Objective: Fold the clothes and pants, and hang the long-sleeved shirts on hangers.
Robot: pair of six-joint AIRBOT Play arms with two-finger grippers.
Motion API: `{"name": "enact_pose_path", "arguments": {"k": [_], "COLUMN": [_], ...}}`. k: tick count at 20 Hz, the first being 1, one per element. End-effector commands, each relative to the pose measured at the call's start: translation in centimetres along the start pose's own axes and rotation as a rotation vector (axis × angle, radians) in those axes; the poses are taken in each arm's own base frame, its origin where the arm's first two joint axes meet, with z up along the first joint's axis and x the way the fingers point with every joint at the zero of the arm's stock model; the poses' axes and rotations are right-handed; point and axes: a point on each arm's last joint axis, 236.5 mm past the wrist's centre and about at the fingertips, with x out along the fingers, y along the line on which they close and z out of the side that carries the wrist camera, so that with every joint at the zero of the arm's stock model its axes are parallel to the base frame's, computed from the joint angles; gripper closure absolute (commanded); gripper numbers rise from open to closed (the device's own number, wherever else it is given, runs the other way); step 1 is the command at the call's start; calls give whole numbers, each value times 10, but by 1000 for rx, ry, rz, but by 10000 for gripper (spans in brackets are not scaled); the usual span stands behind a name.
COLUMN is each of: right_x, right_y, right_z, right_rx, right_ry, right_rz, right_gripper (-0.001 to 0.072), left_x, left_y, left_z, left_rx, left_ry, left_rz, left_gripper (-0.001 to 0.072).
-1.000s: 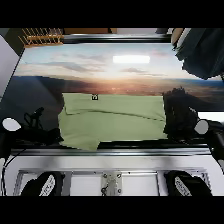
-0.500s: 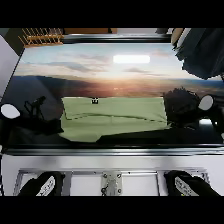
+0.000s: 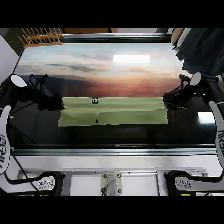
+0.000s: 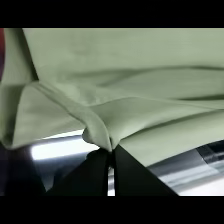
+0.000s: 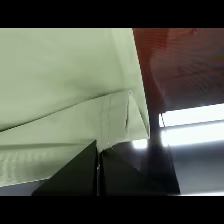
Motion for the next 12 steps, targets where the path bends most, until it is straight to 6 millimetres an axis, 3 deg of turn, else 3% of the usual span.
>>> {"name": "enact_pose_path", "arguments": {"k": [1, 4, 5, 6, 7, 8, 9, 12], "right_x": [16, 23, 22, 20, 16, 12, 8, -5], "right_y": [8, 25, 32, 37, 45, 53, 57, 48], "right_z": [32, 50, 57, 65, 74, 80, 85, 82], "right_rx": [8, 34, 46, 53, 62, 57, 55, -47], "right_ry": [-55, -113, -142, -178, -214, -242, -264, -273], "right_rz": [28, 102, 132, 156, 194, 233, 258, 267], "right_gripper": [703, 692, 690, 686, 544, 240, 79, 78], "left_x": [15, 30, 33, 34, 30, 24, 15, -12], "left_y": [4, -1, 1, 1, 1, 0, -2, -19], "left_z": [33, 49, 54, 60, 68, 77, 86, 99], "left_rx": [-1, 7, 6, -7, -31, -47, -51, -19], "left_ry": [9, 20, 19, 10, -13, -45, -79, -148], "left_rz": [-14, -31, -28, -28, -26, -27, -26, -28], "left_gripper": [699, 697, 529, 200, 122, 122, 122, 126]}}
